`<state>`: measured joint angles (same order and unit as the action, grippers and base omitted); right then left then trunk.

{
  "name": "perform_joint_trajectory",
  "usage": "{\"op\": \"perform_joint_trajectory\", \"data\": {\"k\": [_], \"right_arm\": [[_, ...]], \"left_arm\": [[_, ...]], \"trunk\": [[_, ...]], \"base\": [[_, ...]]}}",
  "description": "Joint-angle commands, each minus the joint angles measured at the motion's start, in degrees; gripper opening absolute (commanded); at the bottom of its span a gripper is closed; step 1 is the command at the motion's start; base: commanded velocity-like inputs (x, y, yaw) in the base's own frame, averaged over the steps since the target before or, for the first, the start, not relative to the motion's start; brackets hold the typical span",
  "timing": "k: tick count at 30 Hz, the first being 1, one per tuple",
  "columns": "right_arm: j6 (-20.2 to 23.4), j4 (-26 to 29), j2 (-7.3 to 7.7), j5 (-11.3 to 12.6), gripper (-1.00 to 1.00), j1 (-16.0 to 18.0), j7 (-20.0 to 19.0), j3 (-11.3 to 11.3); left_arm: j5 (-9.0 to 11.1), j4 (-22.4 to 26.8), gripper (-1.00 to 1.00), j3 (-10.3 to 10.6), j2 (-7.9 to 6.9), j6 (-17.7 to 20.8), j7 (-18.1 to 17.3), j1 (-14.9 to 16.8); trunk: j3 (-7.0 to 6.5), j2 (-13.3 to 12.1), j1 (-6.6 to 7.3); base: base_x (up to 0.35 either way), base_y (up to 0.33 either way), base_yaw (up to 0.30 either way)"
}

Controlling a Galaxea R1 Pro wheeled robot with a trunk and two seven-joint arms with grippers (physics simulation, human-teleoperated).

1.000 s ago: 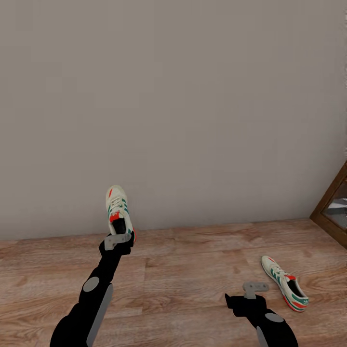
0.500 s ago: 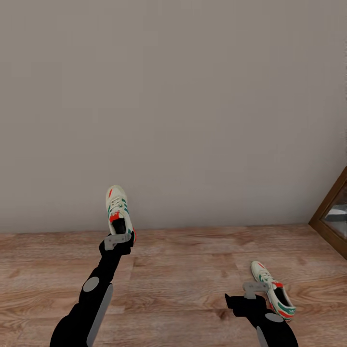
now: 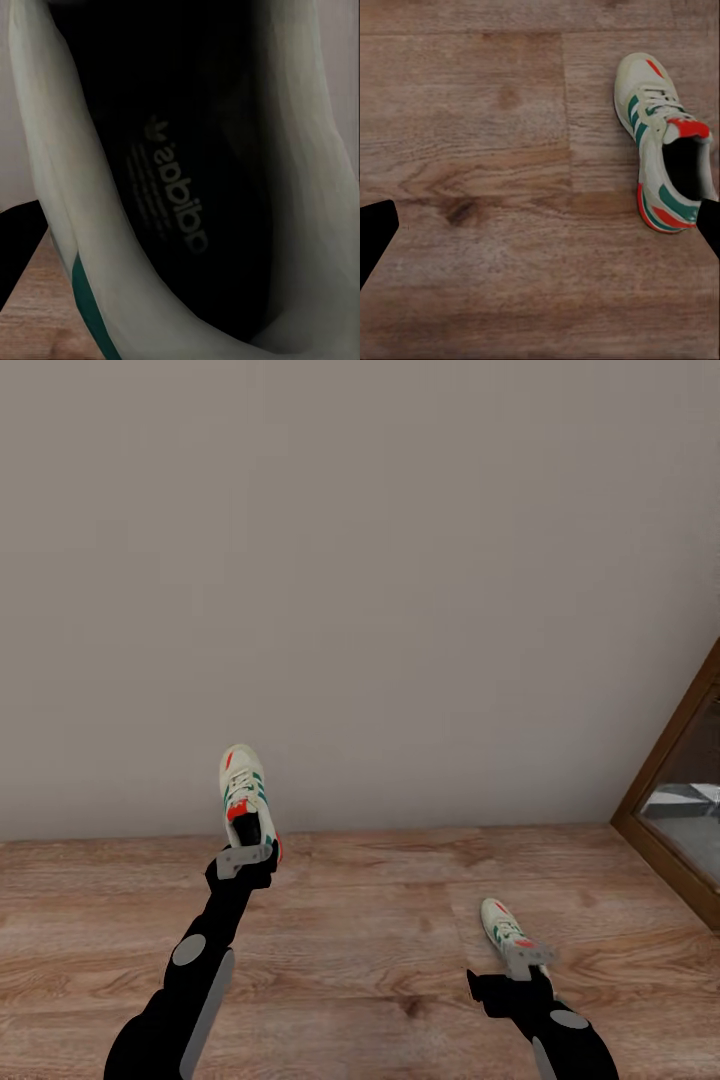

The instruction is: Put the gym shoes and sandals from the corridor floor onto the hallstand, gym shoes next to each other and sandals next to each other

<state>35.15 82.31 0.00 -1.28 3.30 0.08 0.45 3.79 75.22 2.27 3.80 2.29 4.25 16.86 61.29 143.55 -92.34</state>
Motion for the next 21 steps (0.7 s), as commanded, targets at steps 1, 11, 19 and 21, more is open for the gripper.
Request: {"op": "perform_joint_trajectory", "data": {"k": [1, 11, 19, 21], "right_arm": [[0.27, 0.04, 0.0, -0.13, 1.0, 0.03, 0.01, -0.01], [0.27, 0.04, 0.0, -0.13, 1.0, 0.04, 0.01, -0.01], [0.27, 0.04, 0.0, -0.13, 1.0, 0.04, 0.01, -0.01], [0.27, 0.04, 0.0, -0.13, 1.0, 0.04, 0.01, -0.01]], "left_arm": [[0.37, 0.1, -1.0, 0.11, -0.02, 0.25, 0.41, 0.02], [0.38, 0.1, -1.0, 0.12, -0.02, 0.26, 0.41, 0.02], [0.34, 0.1, -1.0, 0.13, -0.02, 0.26, 0.41, 0.02], [0.34, 0.1, -1.0, 0.12, -0.02, 0.26, 0.41, 0.02]], "trunk": [[0.05, 0.02, 0.03], [0.05, 0.02, 0.03], [0.05, 0.02, 0.03], [0.05, 0.02, 0.03]], "base": [[-0.139, -0.334, 0.0], [-0.066, -0.134, 0.0], [0.107, -0.293, 0.0], [0.146, -0.322, 0.0]]}}
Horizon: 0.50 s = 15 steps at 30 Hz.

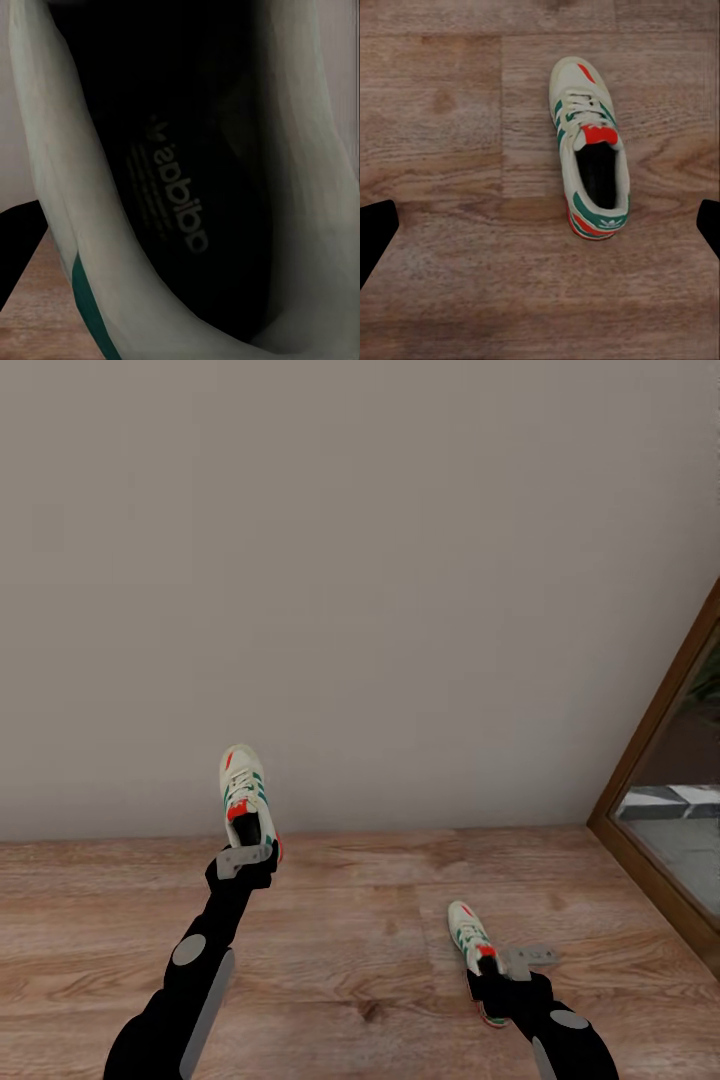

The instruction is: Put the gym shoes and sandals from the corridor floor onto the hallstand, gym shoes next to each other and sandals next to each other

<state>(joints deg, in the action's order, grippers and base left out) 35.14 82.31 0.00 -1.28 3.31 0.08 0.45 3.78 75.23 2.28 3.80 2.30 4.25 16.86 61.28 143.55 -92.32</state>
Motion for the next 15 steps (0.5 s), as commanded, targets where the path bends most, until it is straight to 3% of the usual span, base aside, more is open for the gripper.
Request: {"op": "perform_joint_trajectory", "data": {"k": [1, 10, 15], "right_arm": [[0.27, 0.04, 0.0, -0.13, 1.0, 0.03, 0.01, -0.01], [0.27, 0.09, 0.0, -0.13, 1.0, 0.03, 0.01, -0.01], [0.27, 0.09, 0.01, -0.13, 1.0, 0.03, 0.01, -0.01]], "left_arm": [[0.35, 0.1, -1.0, 0.11, -0.02, 0.25, 0.41, 0.02], [0.36, 0.1, -1.0, 0.1, -0.02, 0.25, 0.41, 0.02], [0.36, 0.1, -1.0, 0.1, -0.02, 0.25, 0.41, 0.02]], "trunk": [[0.05, 0.02, 0.0], [0.05, 0.02, 0.0], [0.05, 0.02, 0.0]], "base": [[0.12, -0.272, 0.0], [0.028, -0.067, 0.004], [0.001, -0.079, 0.143]]}}
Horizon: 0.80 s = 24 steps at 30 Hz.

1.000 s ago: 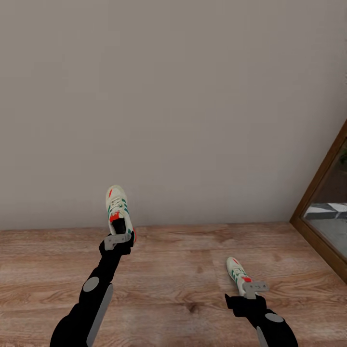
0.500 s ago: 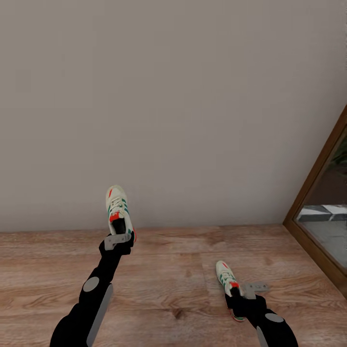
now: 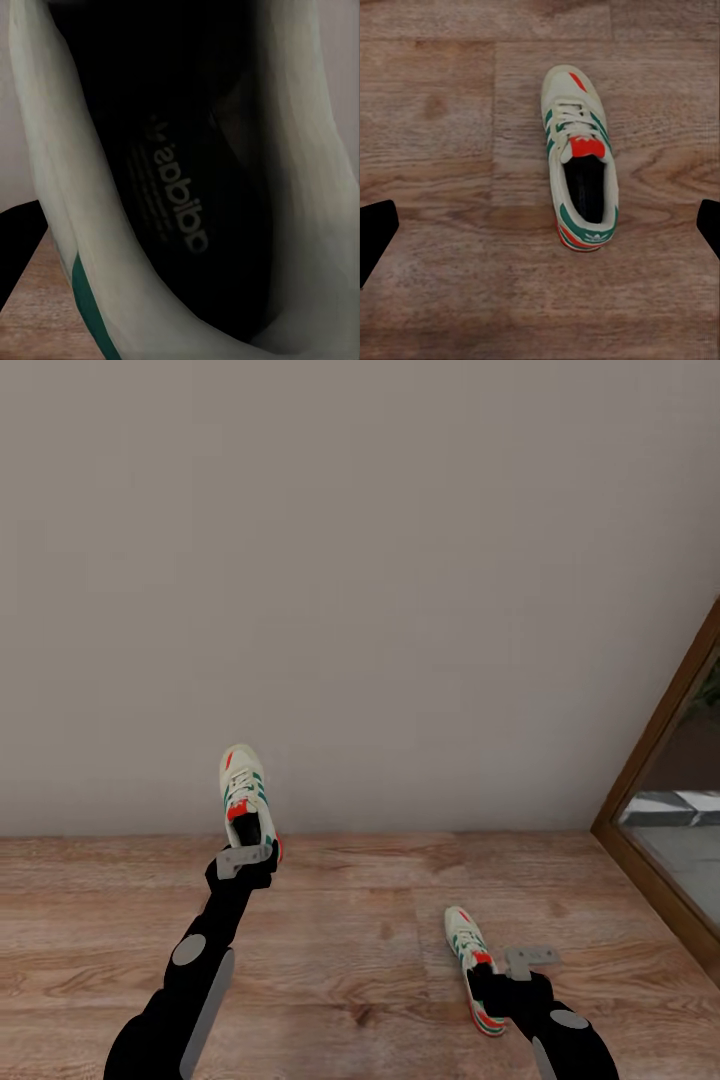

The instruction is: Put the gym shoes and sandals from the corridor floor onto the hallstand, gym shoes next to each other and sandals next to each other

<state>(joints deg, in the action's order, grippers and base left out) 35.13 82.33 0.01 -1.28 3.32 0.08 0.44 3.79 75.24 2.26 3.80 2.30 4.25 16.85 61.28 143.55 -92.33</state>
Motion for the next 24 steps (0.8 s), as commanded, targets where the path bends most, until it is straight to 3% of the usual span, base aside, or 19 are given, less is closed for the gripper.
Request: {"op": "perform_joint_trajectory", "data": {"k": [1, 11, 24], "right_arm": [[0.29, 0.05, 0.01, -0.13, 1.0, 0.02, 0.01, 0.0], [0.22, -0.06, 0.07, -0.16, 1.0, 0.02, -0.22, 0.0], [0.24, -0.07, 0.25, -0.13, 1.0, 0.02, -0.17, 0.0]], "left_arm": [[0.35, 0.08, -1.0, 0.11, -0.02, 0.25, 0.41, 0.02], [0.35, 0.08, -1.0, 0.15, -0.02, 0.25, 0.41, 0.02], [0.4, 0.08, -1.0, 0.17, -0.02, 0.09, 0.41, 0.02]], "trunk": [[0.05, 0.02, 0.01], [0.05, 0.02, 0.01], [0.05, 0.02, 0.01]], "base": [[0.0, -0.206, 0.104], [0.0, -0.289, 0.025], [-0.005, -0.031, 0.0]]}}
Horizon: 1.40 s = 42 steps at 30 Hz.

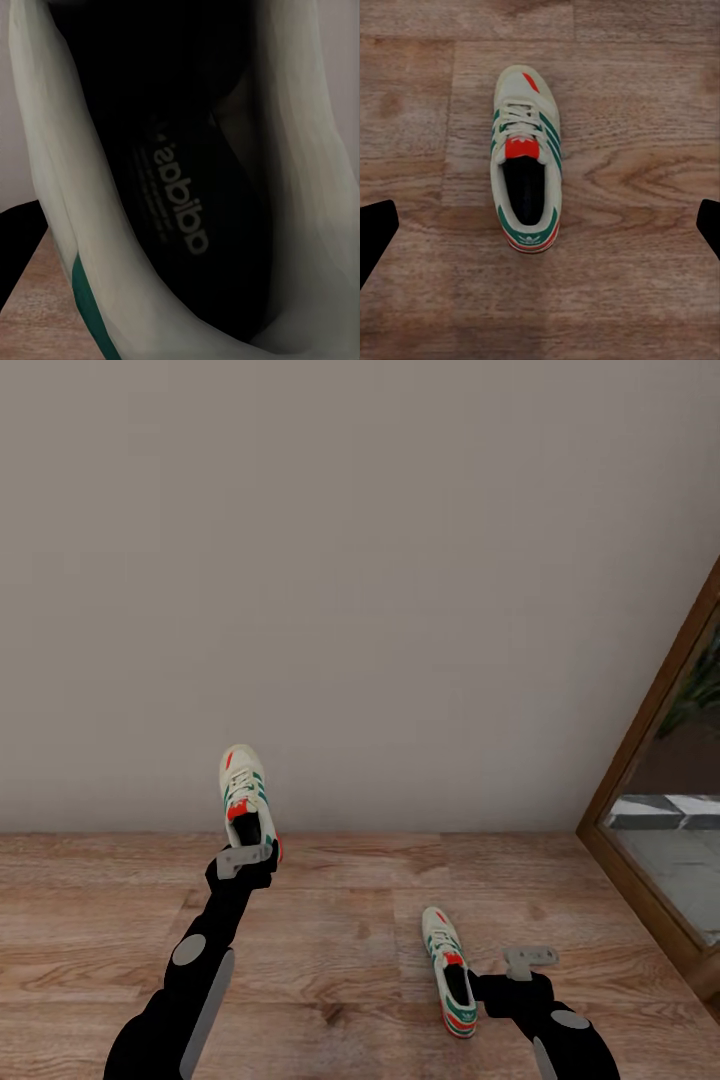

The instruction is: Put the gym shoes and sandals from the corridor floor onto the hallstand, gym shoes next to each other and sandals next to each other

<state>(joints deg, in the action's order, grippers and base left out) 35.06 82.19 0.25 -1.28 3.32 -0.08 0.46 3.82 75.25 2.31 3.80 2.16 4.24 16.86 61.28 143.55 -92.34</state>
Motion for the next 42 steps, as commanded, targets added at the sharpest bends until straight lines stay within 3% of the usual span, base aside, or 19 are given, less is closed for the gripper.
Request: {"op": "perform_joint_trajectory", "data": {"k": [1, 11, 42], "right_arm": [[0.32, 0.07, 0.0, -0.13, 1.0, 0.02, -0.01, -0.02], [0.34, 0.07, -0.15, -0.13, 1.0, 0.02, 0.16, -0.02], [0.33, 0.16, -0.24, -0.13, 1.0, 0.02, 0.17, -0.01]], "left_arm": [[0.34, 0.07, -1.0, 0.13, -0.02, 0.22, 0.42, 0.02], [0.31, 0.07, -1.0, 0.15, -0.02, 0.21, 0.43, 0.02], [0.35, 0.07, -1.0, 0.15, -0.02, 0.28, 0.49, 0.02]], "trunk": [[0.05, 0.02, 0.02], [0.05, 0.02, 0.02], [0.05, 0.02, 0.02]], "base": [[-0.136, -0.001, 0.0], [-0.039, -0.011, 0.0], [-0.027, -0.126, 0.053]]}}
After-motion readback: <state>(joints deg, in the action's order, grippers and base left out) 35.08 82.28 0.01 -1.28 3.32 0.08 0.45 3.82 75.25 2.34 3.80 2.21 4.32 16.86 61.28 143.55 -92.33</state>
